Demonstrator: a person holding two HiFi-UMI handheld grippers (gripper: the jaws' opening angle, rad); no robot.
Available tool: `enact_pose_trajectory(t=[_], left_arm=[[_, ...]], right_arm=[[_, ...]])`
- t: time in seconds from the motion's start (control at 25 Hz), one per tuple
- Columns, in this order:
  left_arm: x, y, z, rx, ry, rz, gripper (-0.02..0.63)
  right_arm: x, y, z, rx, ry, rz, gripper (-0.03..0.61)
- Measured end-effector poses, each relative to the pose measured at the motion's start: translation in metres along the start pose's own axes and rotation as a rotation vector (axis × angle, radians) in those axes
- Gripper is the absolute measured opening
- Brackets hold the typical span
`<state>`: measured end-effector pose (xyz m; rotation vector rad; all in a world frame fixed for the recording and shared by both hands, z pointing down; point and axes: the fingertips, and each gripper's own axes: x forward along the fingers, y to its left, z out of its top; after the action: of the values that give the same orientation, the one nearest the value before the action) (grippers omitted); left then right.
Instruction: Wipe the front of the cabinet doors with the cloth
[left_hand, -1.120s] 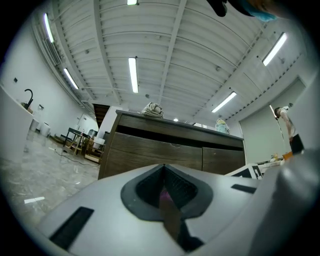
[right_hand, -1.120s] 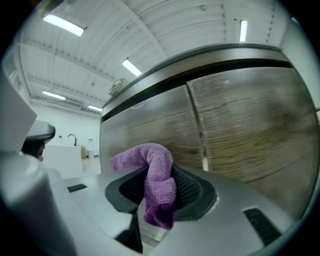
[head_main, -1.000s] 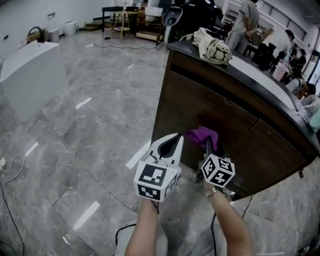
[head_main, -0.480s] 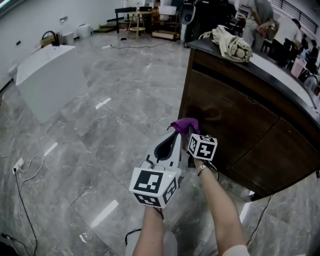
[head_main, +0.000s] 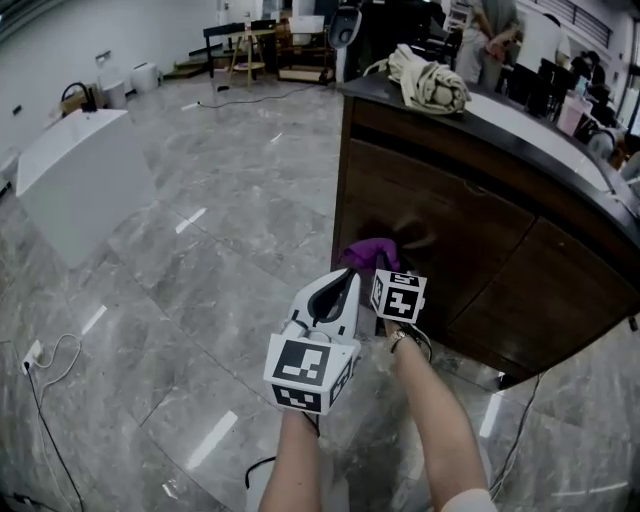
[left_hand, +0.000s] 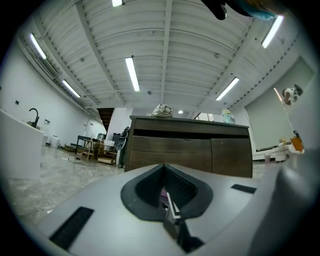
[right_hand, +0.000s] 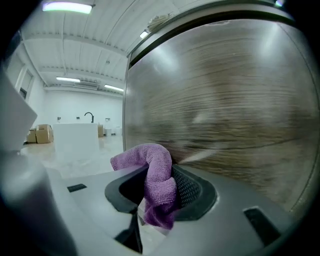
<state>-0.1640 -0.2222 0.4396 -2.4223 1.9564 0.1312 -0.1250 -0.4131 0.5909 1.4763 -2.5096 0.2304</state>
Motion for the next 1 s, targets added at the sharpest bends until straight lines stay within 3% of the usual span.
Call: enact_pose_trajectory(t=[0.2,0.36,0.64,0.84,1.0], left_arm=[[0.02,-0.02,-0.01,-0.032,0.0,-0.044,0.006],[0.035,-0.047,-0.02,0.02,0.035,-0.115,0.006],[0.049,-0.061,-0.022,-0.01,0.016,-0.15,0.006],[0.052,-0.062,-0.022,-0.037,0.001,-0.147,0.006],[0.055,-0.057,-0.026,-0.046,0.009,-0.122,0.006]], right_arm=[[-0.037,-0.052,-0.011,-0.027,-0.028,-0.007,0.14],[-0.061,-0.082,-0.02,-0.077,-0.017,-0.024,0.14],[-0.104,-0.147,-0.036,0.067,-0.047,-0.144,0.141],[-0.126,-0.178,-0.048,0.042,-0.043,-0.186,0.143],[-0.138,-0.189,-0.06,0.182,-0.034,-0.27,0.141]])
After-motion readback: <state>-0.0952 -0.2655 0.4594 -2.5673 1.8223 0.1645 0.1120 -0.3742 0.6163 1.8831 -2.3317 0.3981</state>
